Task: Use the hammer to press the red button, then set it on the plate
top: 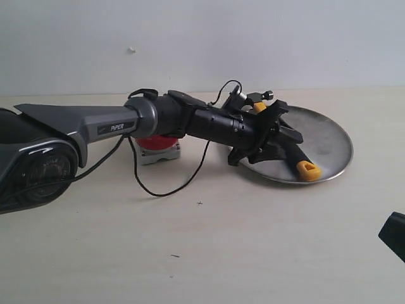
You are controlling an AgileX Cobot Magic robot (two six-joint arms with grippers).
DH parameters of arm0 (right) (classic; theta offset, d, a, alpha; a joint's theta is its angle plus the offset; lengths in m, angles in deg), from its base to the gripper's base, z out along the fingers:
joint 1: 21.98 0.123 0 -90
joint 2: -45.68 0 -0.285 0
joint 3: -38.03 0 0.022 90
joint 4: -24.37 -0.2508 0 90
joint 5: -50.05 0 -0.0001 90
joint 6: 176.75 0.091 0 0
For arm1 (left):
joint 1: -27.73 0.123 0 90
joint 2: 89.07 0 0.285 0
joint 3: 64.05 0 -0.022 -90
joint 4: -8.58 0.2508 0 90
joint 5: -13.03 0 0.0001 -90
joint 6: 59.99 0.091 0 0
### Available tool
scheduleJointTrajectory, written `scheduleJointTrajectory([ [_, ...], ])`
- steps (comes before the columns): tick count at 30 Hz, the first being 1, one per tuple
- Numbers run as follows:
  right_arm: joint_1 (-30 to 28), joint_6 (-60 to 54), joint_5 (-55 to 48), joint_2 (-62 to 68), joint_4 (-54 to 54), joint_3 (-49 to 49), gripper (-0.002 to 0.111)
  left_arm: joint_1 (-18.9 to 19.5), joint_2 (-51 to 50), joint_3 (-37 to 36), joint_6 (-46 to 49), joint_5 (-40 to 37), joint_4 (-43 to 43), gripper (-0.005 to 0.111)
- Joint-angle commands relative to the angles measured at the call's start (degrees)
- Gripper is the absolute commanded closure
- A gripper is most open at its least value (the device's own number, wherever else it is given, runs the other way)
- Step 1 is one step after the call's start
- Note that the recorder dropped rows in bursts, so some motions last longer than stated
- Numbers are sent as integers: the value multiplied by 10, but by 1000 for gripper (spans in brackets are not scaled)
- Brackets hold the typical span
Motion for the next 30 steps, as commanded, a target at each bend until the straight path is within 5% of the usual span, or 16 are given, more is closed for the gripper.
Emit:
scheduleJointTrajectory([
  [1, 0, -4, 2, -4, 0, 3, 108, 18, 11, 5, -6, -73, 8, 54],
  [4, 0, -4, 2, -4, 0, 3, 108, 28, 18, 5, 14, -150, 11, 66],
  [7, 0, -4, 2, -4, 0, 3, 108, 31, 54, 5, 70, -214, 11, 106],
  [13, 0, -4, 2, -4, 0, 3, 108, 30, 199, -55, 123, -233, 28, 107],
  [17, 0, -4, 2, -4, 0, 3, 108, 31, 342, -178, 131, -148, 119, 107],
  [26, 0, -4, 2, -4, 0, 3, 108, -93, 670, -537, 253, 274, 113, 107],
  [30, 0, -4, 4, -4, 0, 3, 108, -130, 792, -639, 264, 320, 119, 107],
])
